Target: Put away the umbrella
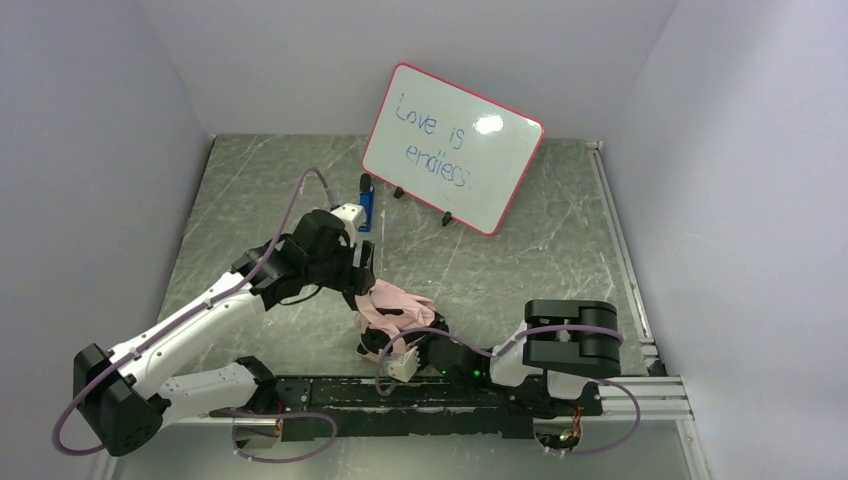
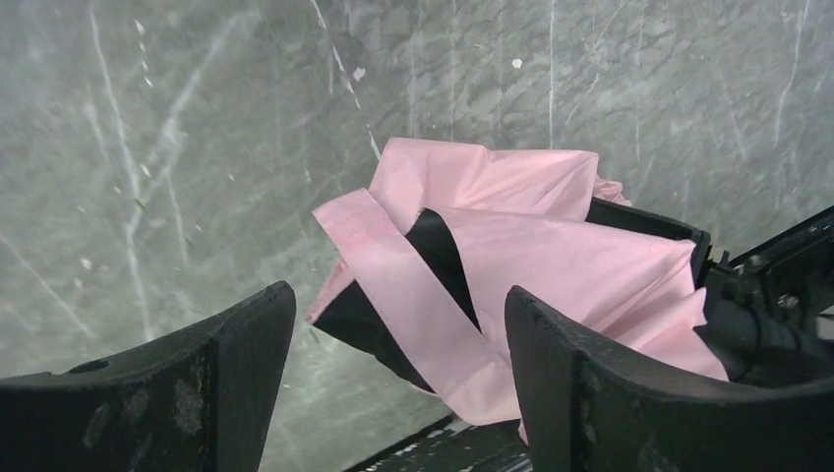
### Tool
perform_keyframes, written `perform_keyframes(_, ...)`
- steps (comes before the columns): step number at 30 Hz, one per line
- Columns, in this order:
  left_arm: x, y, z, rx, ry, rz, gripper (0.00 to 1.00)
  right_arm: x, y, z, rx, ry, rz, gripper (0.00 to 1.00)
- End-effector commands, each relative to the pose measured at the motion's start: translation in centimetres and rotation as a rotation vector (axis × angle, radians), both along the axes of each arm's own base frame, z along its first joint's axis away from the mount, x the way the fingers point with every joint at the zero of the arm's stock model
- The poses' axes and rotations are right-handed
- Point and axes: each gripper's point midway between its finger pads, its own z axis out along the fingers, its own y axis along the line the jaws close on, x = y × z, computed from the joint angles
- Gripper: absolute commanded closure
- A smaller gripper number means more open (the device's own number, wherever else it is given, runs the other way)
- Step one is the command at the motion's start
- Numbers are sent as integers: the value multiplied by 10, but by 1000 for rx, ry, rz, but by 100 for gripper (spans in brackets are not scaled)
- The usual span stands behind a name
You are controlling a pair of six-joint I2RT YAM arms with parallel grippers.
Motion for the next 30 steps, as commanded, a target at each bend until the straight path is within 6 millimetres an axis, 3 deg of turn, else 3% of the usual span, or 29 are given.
perform_keyframes(1, 2, -16, -3, -151, 65, 124, 19, -6, 0, -16, -61, 21, 25, 75)
perform_keyframes(9, -7, -16, -49, -60, 189, 124, 32, -6, 2, -17, -56, 19, 22, 76)
perform_keyframes(14, -15, -8, -60, -40, 216, 144, 53, -5, 2, -18, -50, 22, 12, 76)
perform_keyframes(21, -13, -2, -47, -38, 185, 173, 91, -5, 4, -24, -43, 45, -2, 77)
perform_keyframes(23, -10, 1, -39, -33, 163, 185, 95, -4, 3, -27, -46, 52, -9, 77)
perform_keyframes(30, -14, 12, -11, -48, 114, 199, 95, 0, 4, -30, -30, 77, -34, 78)
